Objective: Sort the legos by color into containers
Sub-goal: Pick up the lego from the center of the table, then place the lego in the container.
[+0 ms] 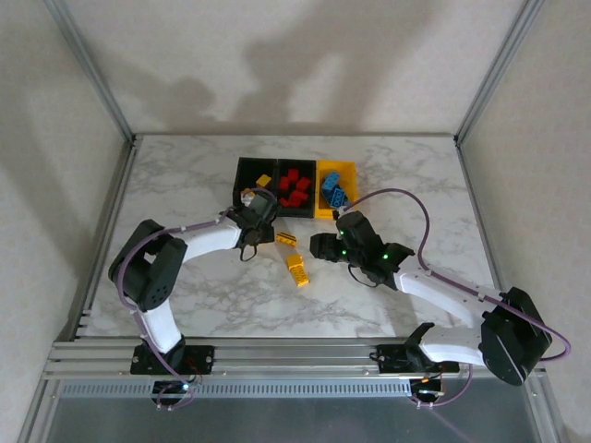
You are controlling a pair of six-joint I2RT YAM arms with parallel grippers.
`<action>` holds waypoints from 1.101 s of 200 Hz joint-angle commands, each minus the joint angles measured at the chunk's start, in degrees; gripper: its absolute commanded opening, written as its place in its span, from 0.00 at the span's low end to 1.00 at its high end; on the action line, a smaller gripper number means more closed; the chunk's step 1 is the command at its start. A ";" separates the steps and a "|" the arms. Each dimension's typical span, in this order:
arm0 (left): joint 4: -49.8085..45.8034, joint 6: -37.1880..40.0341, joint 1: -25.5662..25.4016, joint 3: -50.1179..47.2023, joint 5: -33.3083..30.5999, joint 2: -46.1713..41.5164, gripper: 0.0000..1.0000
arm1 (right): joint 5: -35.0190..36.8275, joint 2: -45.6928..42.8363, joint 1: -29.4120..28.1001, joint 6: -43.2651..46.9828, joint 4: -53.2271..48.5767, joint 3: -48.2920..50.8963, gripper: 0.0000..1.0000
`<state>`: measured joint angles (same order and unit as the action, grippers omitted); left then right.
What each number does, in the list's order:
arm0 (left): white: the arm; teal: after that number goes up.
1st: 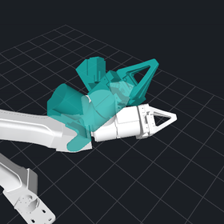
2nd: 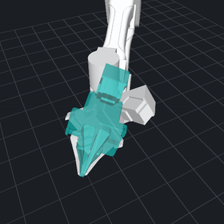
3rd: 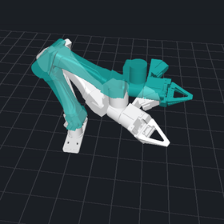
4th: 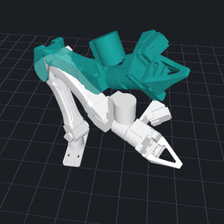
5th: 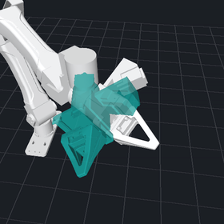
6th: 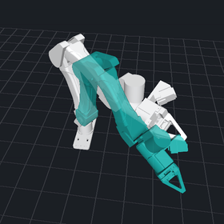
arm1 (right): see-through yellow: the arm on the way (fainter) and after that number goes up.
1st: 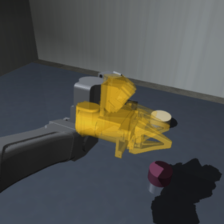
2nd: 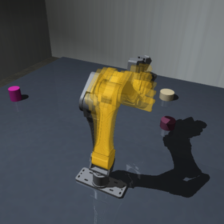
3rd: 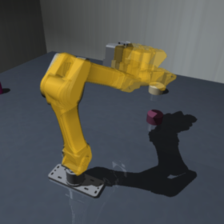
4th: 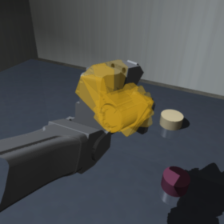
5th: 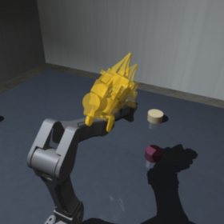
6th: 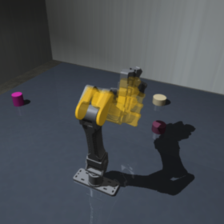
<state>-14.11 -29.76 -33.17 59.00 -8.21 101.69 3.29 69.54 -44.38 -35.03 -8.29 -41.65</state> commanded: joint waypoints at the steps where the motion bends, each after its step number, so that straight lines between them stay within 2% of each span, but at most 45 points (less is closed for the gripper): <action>1: -4.60 -0.40 -0.02 -1.32 -0.54 -2.54 0.29 | 0.75 0.50 0.36 -0.23 1.26 -0.25 0.59; 31: -5.86 -0.56 0.02 -1.37 -1.30 -5.18 0.24 | 0.75 0.85 0.34 -0.39 1.58 -0.34 0.58; 74: -8.72 -0.88 0.11 0.94 -3.26 -7.46 0.23 | 0.85 0.82 0.40 -0.40 1.78 -0.28 0.58; 122: -10.97 0.72 2.65 9.08 -4.84 -6.97 0.24 | 0.84 0.41 0.38 -0.43 1.53 -0.41 0.58; 155: -10.59 2.07 6.26 17.62 -5.10 -1.53 0.24 | 0.86 -0.16 0.35 -0.75 1.53 -0.30 0.58; 193: -10.86 3.21 9.42 30.12 -6.16 9.04 0.24 | 1.43 -1.06 0.42 -0.92 0.48 -0.32 0.58; 220: -13.36 4.02 10.33 39.80 -12.08 17.86 0.25 | 2.62 -1.47 0.40 -0.58 -0.84 -0.19 0.58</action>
<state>-23.64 -27.77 -23.49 91.48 -14.17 113.01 3.53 69.28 -44.38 -35.42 -8.01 -41.65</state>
